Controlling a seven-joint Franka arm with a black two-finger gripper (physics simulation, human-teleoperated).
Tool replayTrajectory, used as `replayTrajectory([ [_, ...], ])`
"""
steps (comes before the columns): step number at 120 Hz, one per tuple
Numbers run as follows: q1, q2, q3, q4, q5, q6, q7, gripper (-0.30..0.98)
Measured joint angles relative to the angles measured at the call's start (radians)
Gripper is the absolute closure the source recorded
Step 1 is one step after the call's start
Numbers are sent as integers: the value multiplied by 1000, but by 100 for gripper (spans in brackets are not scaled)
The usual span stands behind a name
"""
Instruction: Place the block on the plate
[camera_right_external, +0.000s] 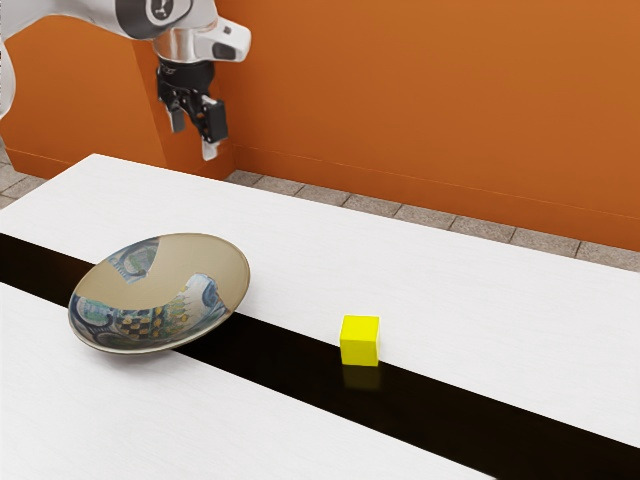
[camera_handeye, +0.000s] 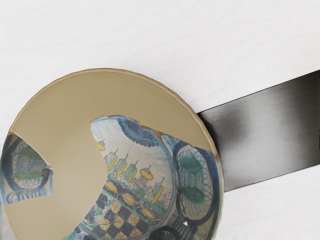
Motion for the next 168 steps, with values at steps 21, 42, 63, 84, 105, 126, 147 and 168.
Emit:
replayTrajectory([
  [21, -90, 82, -4, -8, -18, 20, 70, 0],
  [42, -138, 213, -15, -13, -121, 63, 122, 0],
  [63, -174, 283, -17, -57, -222, 152, 141, 0],
  [84, -227, 318, -15, -148, -279, 317, 67, 0],
  [105, -234, 336, -9, -200, -298, 481, -81, 0],
  [126, -230, 376, -6, -213, -304, 549, -261, 0],
  [147, -227, 412, 6, -226, -309, 583, -410, 0],
  [168, -228, 449, 6, -228, -326, 615, -521, 0],
])
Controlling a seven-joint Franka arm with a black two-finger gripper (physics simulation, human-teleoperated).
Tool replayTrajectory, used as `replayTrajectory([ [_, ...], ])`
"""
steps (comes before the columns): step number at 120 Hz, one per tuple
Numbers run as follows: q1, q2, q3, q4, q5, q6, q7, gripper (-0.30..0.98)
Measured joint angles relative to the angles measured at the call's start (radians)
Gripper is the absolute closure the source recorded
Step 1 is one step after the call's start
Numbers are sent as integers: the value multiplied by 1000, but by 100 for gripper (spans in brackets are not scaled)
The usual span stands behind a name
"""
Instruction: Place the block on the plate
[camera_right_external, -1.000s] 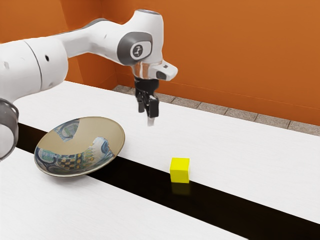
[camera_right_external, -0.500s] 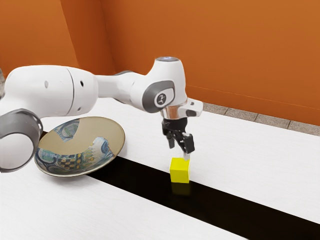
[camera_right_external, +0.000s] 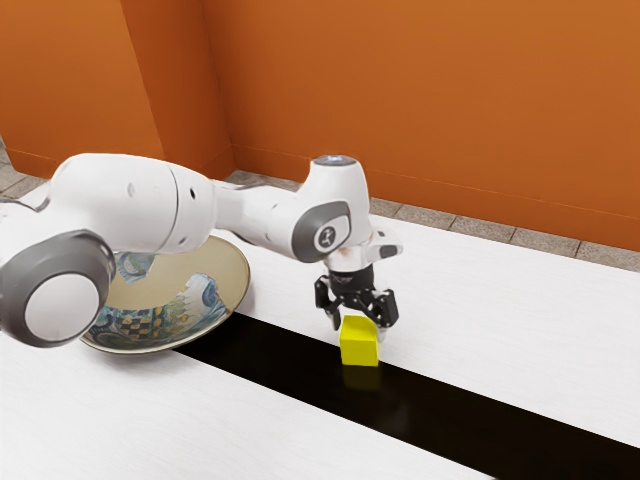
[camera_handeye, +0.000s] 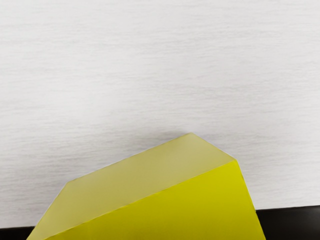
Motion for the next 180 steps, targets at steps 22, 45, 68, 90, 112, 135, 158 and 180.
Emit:
replayTrajectory([
  [22, 0, 14, -2, -1, -4, 20, -86, 9],
  [45, 0, 10, -7, -26, 0, 29, -154, 20],
  [68, 1, -2, -7, -31, 4, 28, -202, 25],
  [90, 19, -85, -6, -68, 13, 22, -236, 27],
  [112, 85, -208, 0, -94, 35, 3, -262, 28],
  [135, 185, -269, 2, -95, 85, -41, -282, 28],
  [158, 275, -281, 26, -100, 124, -94, -295, 27],
  [180, 335, -309, 51, -163, 134, -133, -304, 27],
])
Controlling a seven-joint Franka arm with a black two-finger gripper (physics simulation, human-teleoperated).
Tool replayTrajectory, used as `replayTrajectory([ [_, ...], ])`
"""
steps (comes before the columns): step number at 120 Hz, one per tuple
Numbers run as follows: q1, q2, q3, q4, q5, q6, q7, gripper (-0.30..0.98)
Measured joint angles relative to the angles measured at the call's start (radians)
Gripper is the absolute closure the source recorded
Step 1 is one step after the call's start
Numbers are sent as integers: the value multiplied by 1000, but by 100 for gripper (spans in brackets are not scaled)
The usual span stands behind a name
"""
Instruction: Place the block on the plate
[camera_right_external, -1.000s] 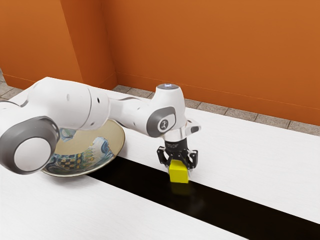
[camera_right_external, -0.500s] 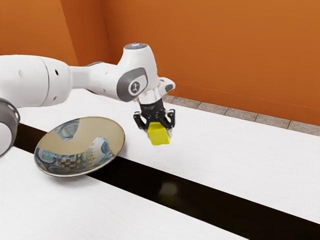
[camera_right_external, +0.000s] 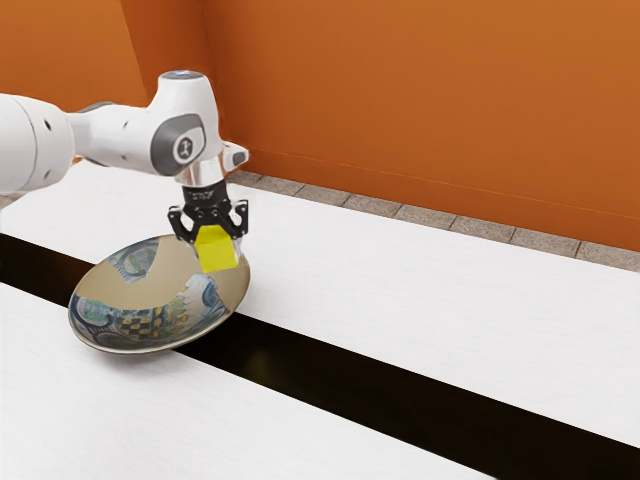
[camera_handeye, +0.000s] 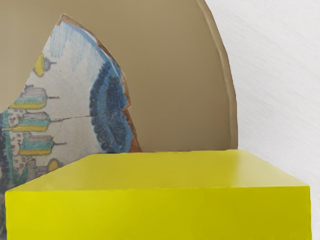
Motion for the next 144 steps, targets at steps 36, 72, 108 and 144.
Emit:
replayTrajectory([
  [36, 52, 14, 45, -85, -14, -4, -9, 26],
  [72, 51, -45, 35, -83, -23, -3, -1, 8],
  [108, 14, -122, -24, -37, -8, -8, 225, 2],
  [144, -25, -144, -65, 107, -4, -118, 528, 0],
])
